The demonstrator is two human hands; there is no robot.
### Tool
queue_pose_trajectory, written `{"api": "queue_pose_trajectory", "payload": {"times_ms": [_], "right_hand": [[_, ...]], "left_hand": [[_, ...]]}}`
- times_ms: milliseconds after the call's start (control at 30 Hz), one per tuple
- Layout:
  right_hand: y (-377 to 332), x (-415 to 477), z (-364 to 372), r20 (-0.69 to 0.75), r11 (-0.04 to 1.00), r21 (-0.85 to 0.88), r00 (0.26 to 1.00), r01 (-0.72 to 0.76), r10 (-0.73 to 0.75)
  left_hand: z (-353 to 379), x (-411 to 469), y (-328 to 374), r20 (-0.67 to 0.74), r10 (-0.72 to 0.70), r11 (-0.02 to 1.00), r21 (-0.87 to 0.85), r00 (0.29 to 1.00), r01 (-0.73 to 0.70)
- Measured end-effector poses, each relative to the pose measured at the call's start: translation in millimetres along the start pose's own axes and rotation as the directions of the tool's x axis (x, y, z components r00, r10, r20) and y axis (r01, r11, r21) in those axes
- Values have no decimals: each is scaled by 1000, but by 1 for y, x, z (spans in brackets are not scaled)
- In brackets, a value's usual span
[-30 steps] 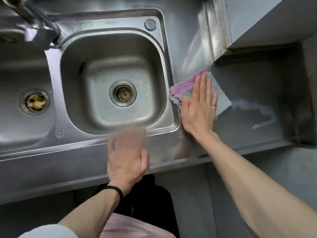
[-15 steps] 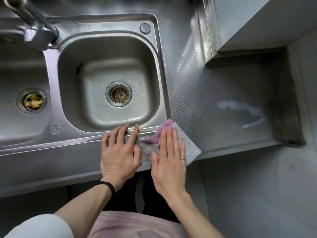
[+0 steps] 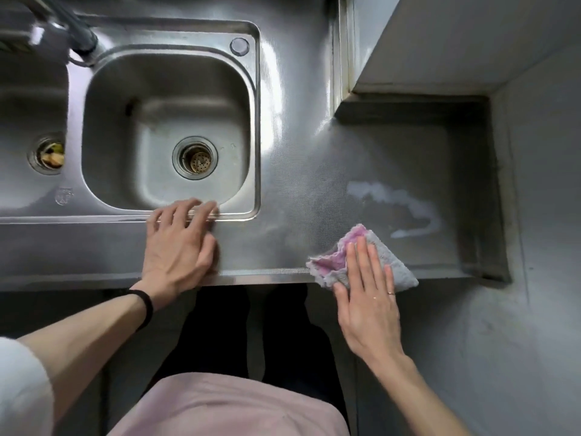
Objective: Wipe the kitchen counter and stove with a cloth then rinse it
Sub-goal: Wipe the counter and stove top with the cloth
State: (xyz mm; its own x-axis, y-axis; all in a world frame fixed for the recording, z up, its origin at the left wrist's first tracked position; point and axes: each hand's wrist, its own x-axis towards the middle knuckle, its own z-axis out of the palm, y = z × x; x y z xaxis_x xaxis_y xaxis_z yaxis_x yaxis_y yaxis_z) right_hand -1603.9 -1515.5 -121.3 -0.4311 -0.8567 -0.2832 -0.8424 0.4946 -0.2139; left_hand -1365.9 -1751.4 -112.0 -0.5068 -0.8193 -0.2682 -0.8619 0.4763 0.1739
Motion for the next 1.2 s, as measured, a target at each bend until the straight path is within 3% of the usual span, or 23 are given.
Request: {"api": "queue_pose_trajectory", "payload": {"times_ms": [233, 400, 500, 600, 800, 900, 1200], "right_hand": [[14, -4, -6, -16, 999, 33, 1000, 23, -22], [49, -9, -14, -24, 991, 54, 992, -126, 127], [77, 4, -24, 49, 985, 56, 986, -165, 162], [94, 43, -37, 89, 994, -16, 990, -106, 107], [93, 191, -68, -66, 997, -60, 997, -55, 51], [91, 224, -73, -128, 994, -85, 990, -70, 59], [70, 116, -43, -165, 988, -35, 976, -151, 143]], "left_hand": [[21, 29, 119, -41, -215, 958, -202, 976, 203], [42, 26, 127, -91, -239, 967, -119, 967, 227], [49, 26, 125, -145, -254, 965, -103, 956, 241], [51, 28, 127, -159, -271, 960, -110, 949, 256], [51, 27, 127, -160, -284, 957, -103, 945, 270], [52, 29, 127, -166, -281, 959, -88, 945, 270], [55, 29, 127, -204, -291, 956, -90, 935, 278]]}}
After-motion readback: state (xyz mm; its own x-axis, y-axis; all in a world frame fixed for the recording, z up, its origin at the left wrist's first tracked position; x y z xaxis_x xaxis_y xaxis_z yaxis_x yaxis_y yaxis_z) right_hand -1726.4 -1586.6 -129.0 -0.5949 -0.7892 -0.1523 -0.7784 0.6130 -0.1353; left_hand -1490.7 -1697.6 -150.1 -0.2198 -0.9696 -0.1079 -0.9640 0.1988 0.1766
